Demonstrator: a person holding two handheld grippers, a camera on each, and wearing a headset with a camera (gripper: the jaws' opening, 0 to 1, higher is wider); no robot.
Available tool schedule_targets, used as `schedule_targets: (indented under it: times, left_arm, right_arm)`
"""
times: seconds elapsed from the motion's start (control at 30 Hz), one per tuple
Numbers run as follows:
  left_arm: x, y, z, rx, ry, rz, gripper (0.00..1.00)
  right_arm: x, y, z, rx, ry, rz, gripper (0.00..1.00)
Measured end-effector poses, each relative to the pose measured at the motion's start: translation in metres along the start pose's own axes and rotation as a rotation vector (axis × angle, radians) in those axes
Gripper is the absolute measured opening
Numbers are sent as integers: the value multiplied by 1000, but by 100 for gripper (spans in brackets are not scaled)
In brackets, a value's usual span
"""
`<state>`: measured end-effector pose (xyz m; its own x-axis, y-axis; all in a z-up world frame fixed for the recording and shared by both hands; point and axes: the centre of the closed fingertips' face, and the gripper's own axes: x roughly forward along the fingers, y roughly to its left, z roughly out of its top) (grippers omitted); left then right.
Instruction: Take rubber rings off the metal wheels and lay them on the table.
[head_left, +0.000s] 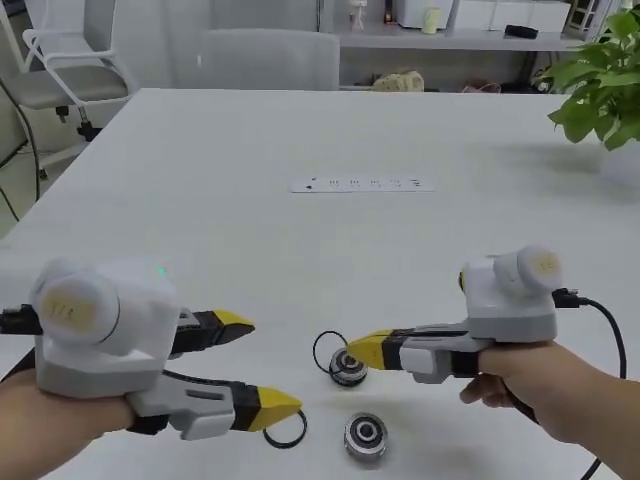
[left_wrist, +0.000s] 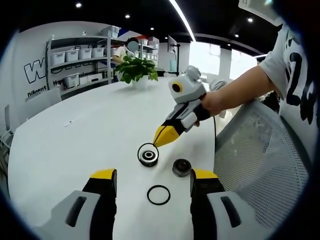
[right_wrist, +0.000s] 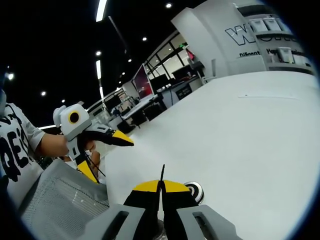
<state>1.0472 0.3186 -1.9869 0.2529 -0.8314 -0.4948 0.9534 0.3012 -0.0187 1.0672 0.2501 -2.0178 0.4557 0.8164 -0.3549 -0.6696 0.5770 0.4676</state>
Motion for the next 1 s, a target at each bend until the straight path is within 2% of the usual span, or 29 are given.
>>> schedule_targets:
  times: [0.63,1.0]
  left_arm:
    - [-17,0,1,-17,-19,15,67]
    - [-21,-6,3,-7,-23,5,73]
  right_arm:
    - [4,24,2,-16,5,49,0]
    - [6,28,2,-17,10,56,0]
